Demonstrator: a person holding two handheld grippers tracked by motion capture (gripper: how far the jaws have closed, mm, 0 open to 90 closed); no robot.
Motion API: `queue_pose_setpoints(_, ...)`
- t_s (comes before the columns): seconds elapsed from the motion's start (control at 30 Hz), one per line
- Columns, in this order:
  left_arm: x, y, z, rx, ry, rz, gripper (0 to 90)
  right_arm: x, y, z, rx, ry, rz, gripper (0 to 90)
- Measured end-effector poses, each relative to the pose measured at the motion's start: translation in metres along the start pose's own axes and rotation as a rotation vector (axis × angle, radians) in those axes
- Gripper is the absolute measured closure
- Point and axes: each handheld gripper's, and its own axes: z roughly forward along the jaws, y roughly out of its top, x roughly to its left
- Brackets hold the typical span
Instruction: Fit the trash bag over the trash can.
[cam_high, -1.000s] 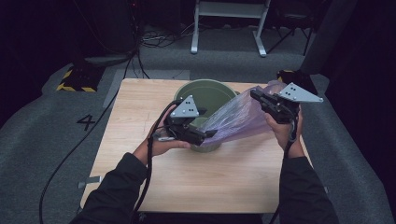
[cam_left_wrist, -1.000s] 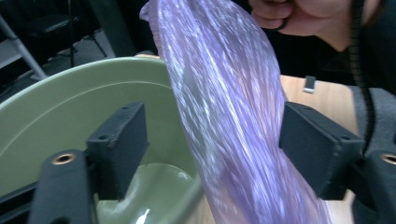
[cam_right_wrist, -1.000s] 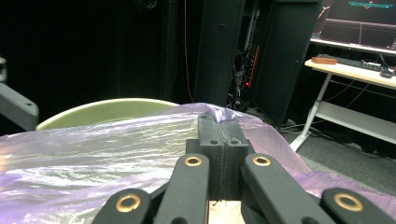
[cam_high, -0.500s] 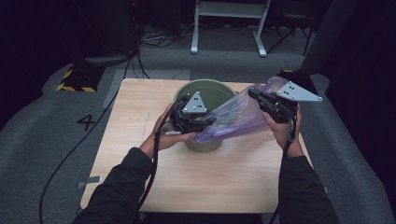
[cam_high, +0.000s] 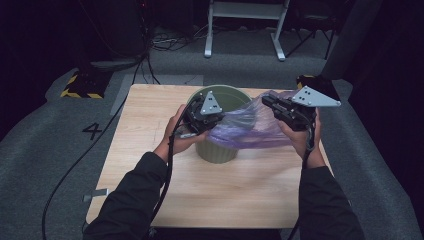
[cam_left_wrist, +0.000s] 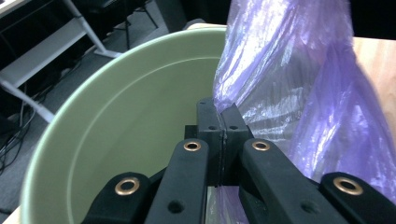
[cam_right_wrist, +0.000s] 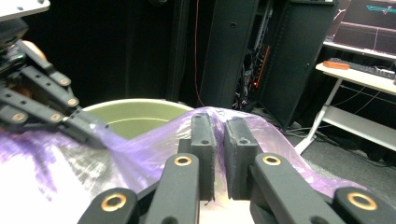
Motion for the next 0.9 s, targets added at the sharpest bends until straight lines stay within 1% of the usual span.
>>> queue_pose_setpoints(0.03, 0.002, 0.000, 0.000, -0.005, 0.002, -0.009, 89.8, 0.000, 0.000, 0.000, 0.001, 0.000, 0.001, 81.5)
queue_pose_setpoints(0.07, 0.005, 0.000, 0.000, -0.005, 0.007, -0.011, 89.8, 0.000, 0.000, 0.000, 0.006, 0.001, 0.006, 77.3)
queue_pose_setpoints(0.13, 0.008, 0.000, 0.002, -0.003, 0.030, -0.016, 89.8, -0.001, -0.002, 0.000, 0.023, 0.005, 0.019, 70.3)
queue_pose_setpoints(0.2, 0.011, -0.002, 0.004, -0.003, 0.040, -0.027, 89.8, -0.002, -0.005, 0.001, 0.047, 0.017, 0.025, 59.2)
queue_pose_setpoints(0.27, 0.013, -0.003, 0.006, -0.003, 0.054, -0.031, 89.8, -0.003, -0.009, 0.000, 0.071, 0.028, 0.034, 52.0)
queue_pose_setpoints(0.33, 0.017, -0.004, 0.007, -0.005, 0.065, -0.042, 89.9, -0.002, -0.012, -0.002, 0.083, 0.033, 0.031, 44.6)
queue_pose_setpoints(0.4, 0.020, -0.005, 0.008, -0.006, 0.080, -0.052, 89.8, -0.001, -0.014, -0.006, 0.091, 0.041, 0.027, 39.1)
queue_pose_setpoints(0.43, 0.021, -0.005, 0.008, -0.005, 0.090, -0.050, 89.8, 0.001, -0.015, -0.009, 0.096, 0.046, 0.023, 36.4)
queue_pose_setpoints(0.47, 0.023, -0.005, 0.008, -0.004, 0.096, -0.052, 89.8, 0.002, -0.015, -0.011, 0.099, 0.054, 0.010, 34.8)
queue_pose_setpoints(0.57, 0.026, -0.006, 0.010, -0.003, 0.114, -0.056, 89.8, 0.011, -0.019, -0.018, 0.119, 0.111, -0.033, 32.9)
queue_pose_setpoints(0.6, 0.028, -0.006, 0.010, -0.001, 0.120, -0.056, 89.8, 0.015, -0.021, -0.019, 0.135, 0.131, -0.048, 32.7)
queue_pose_setpoints(0.67, 0.030, -0.007, 0.011, -0.007, 0.117, -0.062, 89.8, 0.023, -0.026, -0.020, 0.176, 0.145, -0.089, 30.0)
queue_pose_setpoints(0.73, 0.031, -0.008, 0.012, -0.010, 0.116, -0.060, 89.8, 0.031, -0.032, -0.017, 0.228, 0.140, -0.145, 29.0)
queue_pose_setpoints(0.8, 0.033, -0.008, 0.011, -0.014, 0.107, -0.058, 89.8, 0.033, -0.039, -0.011, 0.275, 0.110, -0.181, 30.7)
queue_pose_setpoints(0.83, 0.034, -0.008, 0.010, -0.018, 0.100, -0.057, 89.8, 0.033, -0.043, -0.008, 0.288, 0.094, -0.185, 35.0)
queue_pose_setpoints(0.9, 0.034, -0.009, 0.010, -0.019, 0.088, -0.053, 89.8, 0.031, -0.049, -0.004, 0.299, 0.091, -0.180, 44.8)
